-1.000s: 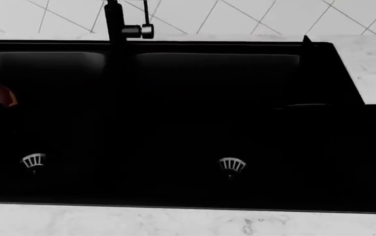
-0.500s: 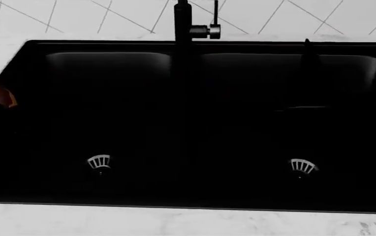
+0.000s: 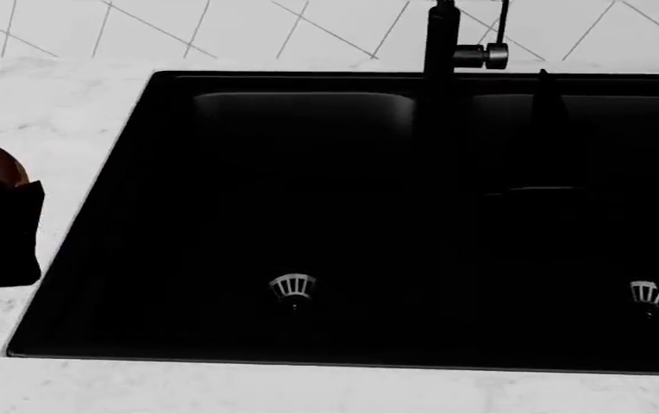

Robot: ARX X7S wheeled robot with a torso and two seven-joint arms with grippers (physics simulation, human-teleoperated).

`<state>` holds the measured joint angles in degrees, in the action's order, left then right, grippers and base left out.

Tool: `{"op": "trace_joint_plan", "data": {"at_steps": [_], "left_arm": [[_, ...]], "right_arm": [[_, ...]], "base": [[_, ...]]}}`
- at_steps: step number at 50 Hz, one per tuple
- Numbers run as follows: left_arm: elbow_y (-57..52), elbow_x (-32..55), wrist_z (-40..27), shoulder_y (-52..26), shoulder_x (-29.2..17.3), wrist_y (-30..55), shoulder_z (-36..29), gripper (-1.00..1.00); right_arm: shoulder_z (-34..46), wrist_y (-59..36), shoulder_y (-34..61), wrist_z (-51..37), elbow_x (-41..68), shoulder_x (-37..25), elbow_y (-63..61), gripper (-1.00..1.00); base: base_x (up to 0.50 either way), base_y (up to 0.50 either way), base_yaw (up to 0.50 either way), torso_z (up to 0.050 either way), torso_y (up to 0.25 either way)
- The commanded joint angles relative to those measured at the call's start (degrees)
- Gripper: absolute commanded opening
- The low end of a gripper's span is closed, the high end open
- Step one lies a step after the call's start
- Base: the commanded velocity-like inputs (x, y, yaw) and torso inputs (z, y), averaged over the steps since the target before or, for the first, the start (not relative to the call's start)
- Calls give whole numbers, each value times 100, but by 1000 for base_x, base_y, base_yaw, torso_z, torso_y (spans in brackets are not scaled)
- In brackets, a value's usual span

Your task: Place the pastries on the plates.

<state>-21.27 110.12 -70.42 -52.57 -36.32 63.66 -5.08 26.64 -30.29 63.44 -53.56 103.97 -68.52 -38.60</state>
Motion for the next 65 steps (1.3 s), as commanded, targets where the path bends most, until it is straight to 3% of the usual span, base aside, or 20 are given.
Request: {"op": "trace_joint_plan", "data": {"at_steps": [1, 60, 65], "left_arm": [[46, 7, -4, -26, -14, -108, -58, -100], [-46, 43, 14, 70, -159, -323, -172, -100], [-28, 21, 32, 39, -151, -332, -197, -100]], "right_arm": [[-6, 19, -48, 8, -29, 9, 27, 100], [-15, -148, -41, 44, -94, 5, 14, 100], [-49, -136, -16, 68, -164, 6, 35, 100]], "base": [[0, 500, 0, 0, 0], [0, 500, 0, 0, 0], [0, 47, 0, 0, 2]]}}
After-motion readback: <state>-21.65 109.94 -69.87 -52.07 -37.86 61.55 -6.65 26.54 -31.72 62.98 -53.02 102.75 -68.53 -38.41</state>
